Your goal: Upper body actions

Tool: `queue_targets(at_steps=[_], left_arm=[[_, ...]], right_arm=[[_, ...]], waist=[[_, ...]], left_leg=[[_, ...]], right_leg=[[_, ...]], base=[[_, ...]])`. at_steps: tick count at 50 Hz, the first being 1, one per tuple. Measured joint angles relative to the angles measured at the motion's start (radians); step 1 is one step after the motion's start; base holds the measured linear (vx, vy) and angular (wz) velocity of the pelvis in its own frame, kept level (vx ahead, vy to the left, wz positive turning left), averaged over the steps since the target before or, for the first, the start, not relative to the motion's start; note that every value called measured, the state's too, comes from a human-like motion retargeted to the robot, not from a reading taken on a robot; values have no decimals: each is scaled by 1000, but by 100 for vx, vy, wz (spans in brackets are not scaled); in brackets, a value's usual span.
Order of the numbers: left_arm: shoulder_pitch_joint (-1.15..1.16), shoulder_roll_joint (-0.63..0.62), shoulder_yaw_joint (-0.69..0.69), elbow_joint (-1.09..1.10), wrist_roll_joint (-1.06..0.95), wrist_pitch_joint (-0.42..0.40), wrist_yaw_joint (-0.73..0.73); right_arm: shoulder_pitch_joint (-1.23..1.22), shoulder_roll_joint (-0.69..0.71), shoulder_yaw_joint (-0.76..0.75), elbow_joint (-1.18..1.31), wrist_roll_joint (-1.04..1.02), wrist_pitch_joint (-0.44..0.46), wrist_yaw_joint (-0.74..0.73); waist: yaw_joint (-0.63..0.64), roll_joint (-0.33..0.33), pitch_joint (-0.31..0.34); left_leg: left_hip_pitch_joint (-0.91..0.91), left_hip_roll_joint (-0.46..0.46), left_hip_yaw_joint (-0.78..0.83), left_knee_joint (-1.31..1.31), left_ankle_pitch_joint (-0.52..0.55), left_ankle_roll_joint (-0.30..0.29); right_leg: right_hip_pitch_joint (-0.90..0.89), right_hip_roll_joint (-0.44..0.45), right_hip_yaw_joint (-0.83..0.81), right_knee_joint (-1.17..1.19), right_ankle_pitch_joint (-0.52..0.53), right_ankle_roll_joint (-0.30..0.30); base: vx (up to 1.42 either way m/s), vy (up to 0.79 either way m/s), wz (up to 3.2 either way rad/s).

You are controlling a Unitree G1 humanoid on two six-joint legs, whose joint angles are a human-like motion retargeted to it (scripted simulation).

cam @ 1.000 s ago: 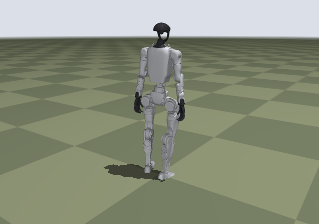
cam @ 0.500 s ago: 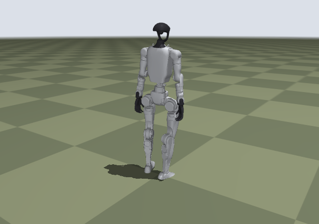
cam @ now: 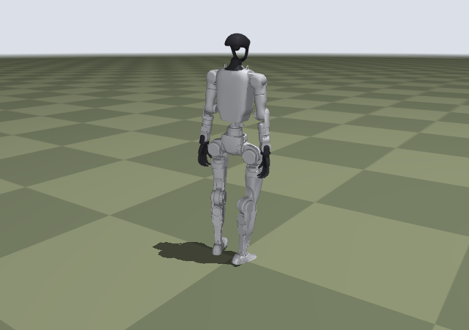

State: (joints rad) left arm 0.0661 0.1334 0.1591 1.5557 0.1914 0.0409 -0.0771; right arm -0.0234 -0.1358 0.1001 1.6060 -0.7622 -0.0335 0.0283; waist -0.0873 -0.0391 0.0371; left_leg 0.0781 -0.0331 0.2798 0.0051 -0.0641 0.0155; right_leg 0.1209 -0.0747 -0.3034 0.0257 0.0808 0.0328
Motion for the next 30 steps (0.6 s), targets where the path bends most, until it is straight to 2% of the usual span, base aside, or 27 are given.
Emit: queue_targets(at_steps=[30], left_arm=[[0,-3,-5,0,1,0,-2]], right_arm=[[0,0,1,-2,-3,0,-3]], waist=[[0,-1,6]], left_leg=[[-3,-1,-3,1,1,0]], right_leg=[[-2,-2,-2,1,2,-2]], base=[[0,0,0]])
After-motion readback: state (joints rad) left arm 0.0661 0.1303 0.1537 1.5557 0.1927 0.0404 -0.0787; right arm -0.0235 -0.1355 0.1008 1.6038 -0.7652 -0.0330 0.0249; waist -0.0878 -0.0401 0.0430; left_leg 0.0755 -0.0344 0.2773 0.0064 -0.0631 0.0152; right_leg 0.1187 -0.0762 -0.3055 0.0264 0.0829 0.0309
